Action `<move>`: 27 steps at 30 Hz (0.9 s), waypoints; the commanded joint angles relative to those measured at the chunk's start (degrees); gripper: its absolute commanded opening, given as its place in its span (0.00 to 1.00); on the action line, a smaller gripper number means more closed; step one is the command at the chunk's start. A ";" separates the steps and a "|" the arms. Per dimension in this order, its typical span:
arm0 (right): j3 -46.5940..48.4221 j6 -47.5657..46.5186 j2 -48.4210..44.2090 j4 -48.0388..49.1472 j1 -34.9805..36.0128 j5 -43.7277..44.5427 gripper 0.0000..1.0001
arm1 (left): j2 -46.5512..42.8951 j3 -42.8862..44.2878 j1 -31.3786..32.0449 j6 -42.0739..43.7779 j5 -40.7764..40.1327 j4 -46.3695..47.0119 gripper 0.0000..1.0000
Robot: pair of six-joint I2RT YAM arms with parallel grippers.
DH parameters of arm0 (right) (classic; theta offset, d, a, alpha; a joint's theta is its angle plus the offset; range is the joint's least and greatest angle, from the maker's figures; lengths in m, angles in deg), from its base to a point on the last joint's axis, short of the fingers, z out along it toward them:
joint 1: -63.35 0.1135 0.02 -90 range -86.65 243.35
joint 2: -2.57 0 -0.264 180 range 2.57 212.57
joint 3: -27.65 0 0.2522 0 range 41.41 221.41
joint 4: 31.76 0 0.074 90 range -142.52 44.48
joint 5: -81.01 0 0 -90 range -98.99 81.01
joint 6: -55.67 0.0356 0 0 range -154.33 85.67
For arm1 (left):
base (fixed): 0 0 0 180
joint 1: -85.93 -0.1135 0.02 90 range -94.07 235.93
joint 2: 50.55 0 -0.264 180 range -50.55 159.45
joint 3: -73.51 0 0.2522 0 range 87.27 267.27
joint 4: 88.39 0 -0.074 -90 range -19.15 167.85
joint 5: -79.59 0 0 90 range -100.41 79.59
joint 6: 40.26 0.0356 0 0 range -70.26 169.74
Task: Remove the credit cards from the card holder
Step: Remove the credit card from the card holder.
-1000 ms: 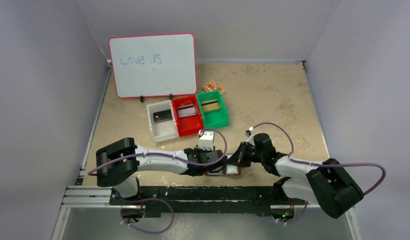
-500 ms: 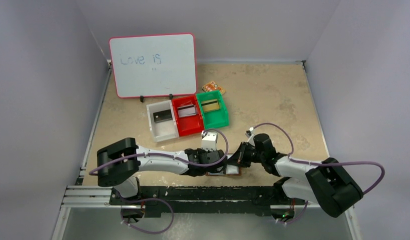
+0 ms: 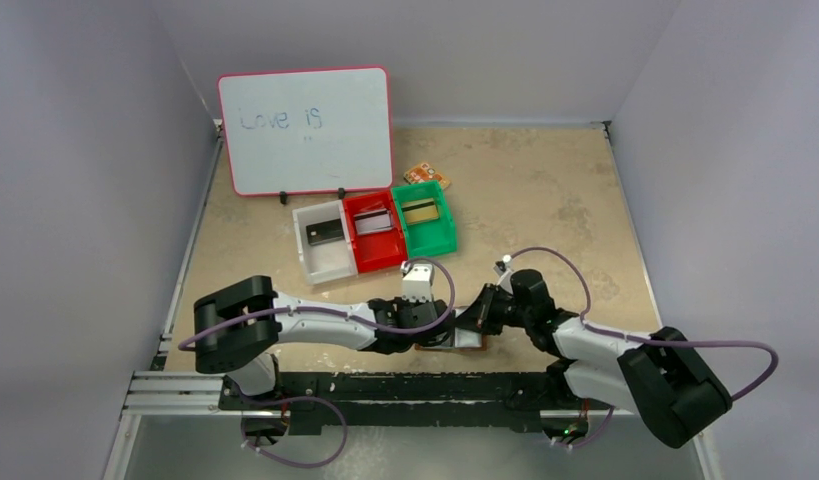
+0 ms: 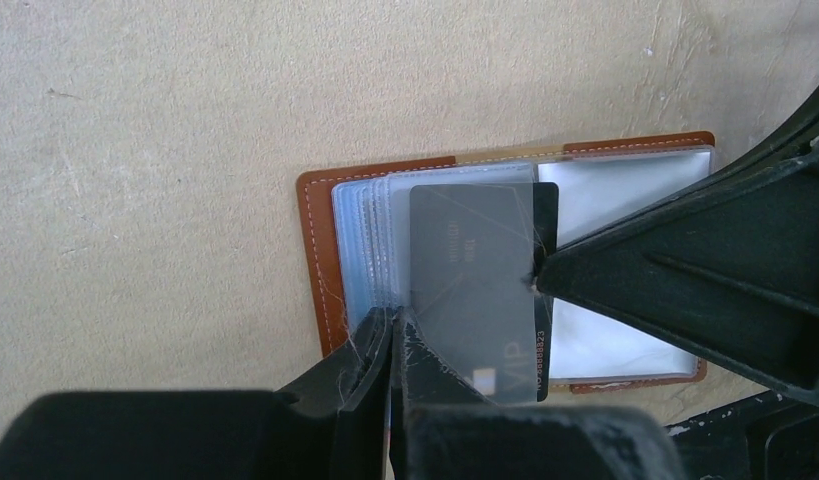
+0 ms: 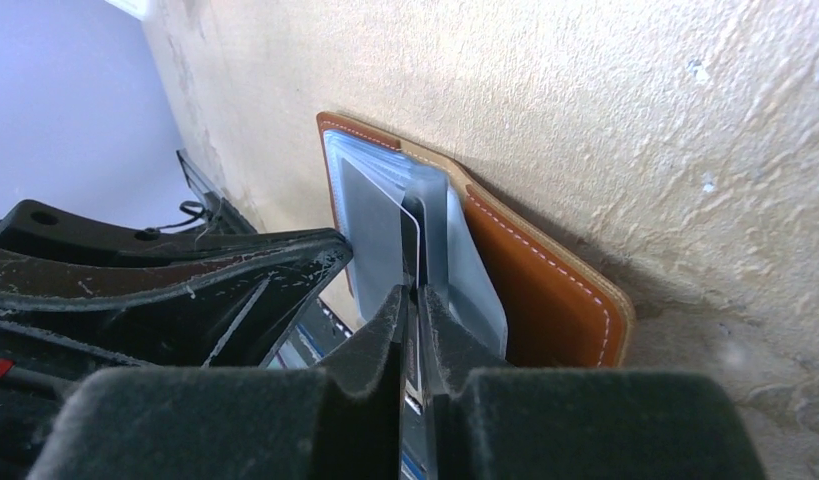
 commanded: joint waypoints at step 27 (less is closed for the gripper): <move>0.08 -0.05 -11.18 -10.85 -1.18 6.06 0.00 | 6.18 1.31 1.88 -0.84 -0.93 -8.87 0.00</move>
